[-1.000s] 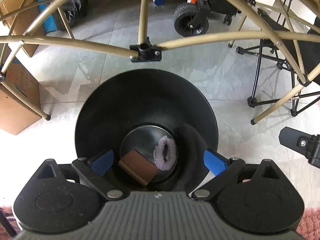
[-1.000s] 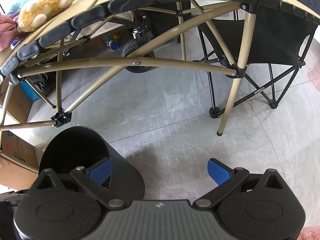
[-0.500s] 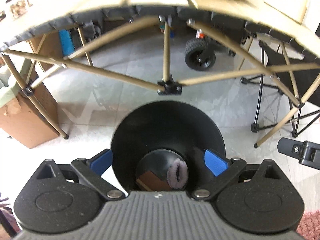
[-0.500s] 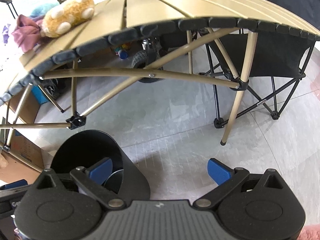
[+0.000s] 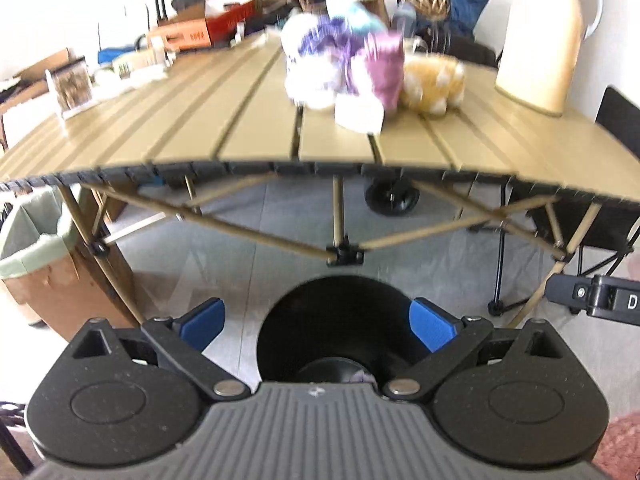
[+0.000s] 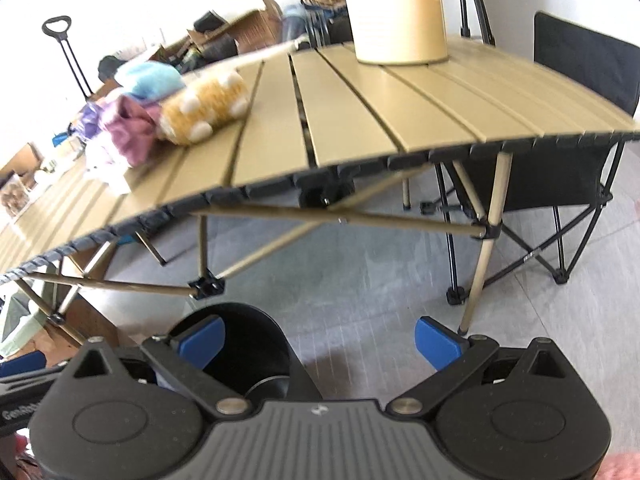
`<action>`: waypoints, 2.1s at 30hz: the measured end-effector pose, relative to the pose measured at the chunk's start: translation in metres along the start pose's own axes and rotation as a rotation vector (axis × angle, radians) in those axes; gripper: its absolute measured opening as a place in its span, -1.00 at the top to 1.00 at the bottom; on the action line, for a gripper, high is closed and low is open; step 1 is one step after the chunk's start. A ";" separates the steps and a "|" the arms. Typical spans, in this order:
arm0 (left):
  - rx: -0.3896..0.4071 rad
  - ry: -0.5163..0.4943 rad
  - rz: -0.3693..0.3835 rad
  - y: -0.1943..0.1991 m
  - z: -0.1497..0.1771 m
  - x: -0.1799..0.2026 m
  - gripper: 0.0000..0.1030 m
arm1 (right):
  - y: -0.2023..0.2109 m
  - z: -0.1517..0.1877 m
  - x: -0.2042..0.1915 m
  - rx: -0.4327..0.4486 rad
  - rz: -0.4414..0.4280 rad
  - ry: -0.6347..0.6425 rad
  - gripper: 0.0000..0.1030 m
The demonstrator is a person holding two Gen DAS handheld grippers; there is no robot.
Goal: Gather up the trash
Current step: 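Move both tools back to the pile on the table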
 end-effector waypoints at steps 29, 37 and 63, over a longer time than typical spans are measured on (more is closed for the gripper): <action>0.399 0.189 -0.004 0.078 -0.101 -0.063 -1.00 | 0.070 -0.075 -0.087 0.355 -0.154 0.240 -1.00; 0.407 0.200 -0.013 0.056 -0.117 -0.071 -1.00 | 0.040 -0.092 -0.103 0.378 -0.161 0.287 -1.00; 0.304 0.254 -0.028 -0.031 -0.134 -0.106 -1.00 | -0.074 -0.120 -0.159 0.310 -0.230 0.422 -0.21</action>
Point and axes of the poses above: each gripper's, at about its wrist camera, not at the fingertips, and y roughly against the way its jaws point, x to its right, z to its underside, the point moved 4 cm from there along -y, roughly the way its jaws point, and after that the axes turned 10 degrees about -z, right-handed, at the moved point
